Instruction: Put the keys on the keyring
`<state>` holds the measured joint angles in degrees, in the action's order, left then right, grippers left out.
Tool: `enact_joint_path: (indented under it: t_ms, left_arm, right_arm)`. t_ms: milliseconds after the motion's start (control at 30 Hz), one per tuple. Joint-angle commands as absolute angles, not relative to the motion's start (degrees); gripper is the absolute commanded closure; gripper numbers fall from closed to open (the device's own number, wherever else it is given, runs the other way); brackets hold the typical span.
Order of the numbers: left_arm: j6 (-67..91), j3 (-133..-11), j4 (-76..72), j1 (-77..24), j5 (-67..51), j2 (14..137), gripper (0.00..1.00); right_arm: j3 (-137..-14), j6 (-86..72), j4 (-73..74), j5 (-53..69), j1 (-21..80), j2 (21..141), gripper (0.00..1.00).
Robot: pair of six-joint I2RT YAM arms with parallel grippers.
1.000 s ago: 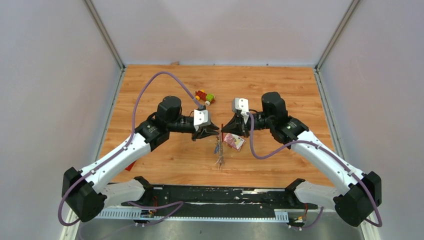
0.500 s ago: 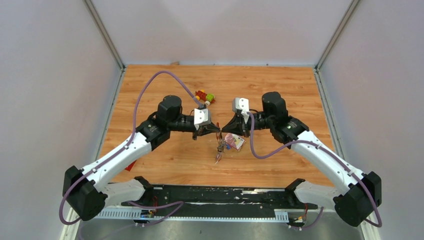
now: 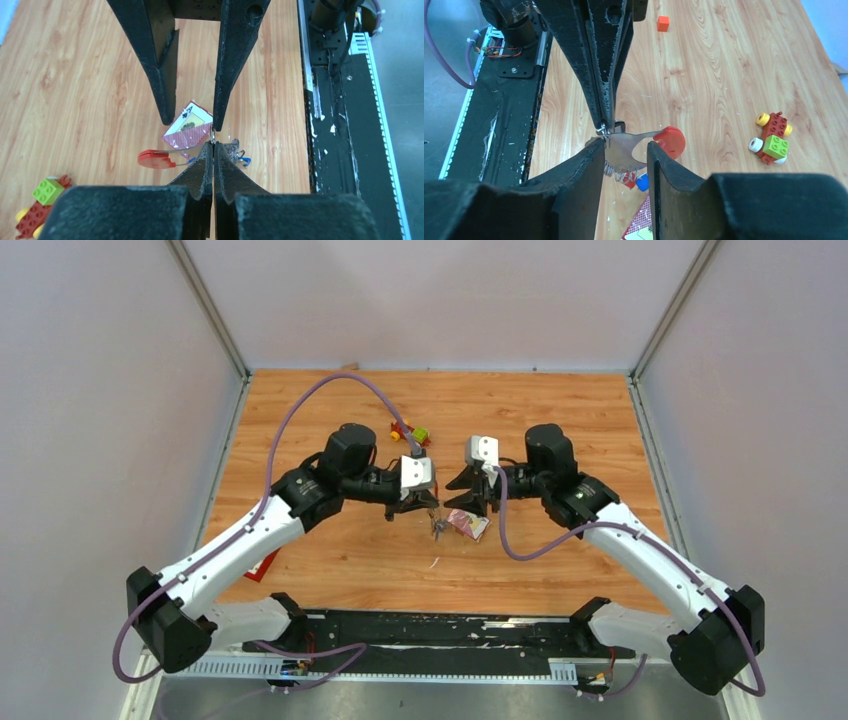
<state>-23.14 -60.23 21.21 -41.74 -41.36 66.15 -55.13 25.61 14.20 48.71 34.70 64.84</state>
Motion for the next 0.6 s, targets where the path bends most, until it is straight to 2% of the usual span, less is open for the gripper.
enact_joint_path:
  t_ms: [0, 333, 567]
  left_arm:
    - [-26.0, -66.9, 33.4, -43.2, -36.7, 67.0, 1.0]
    - [-23.0, -72.9, 39.5, -44.6, -33.5, 68.6, 1.0]
    - [-20.8, -73.8, 38.7, -44.9, -37.2, 70.1, 1.0]
  right_arm:
    - [-55.4, 27.3, 13.5, 48.1, 34.6, 63.1, 0.61]
    - [-56.2, 27.6, 14.7, 57.8, 35.0, 63.6, 0.62]
    - [-56.9, 26.1, 14.0, 59.6, 36.3, 65.7, 0.69]
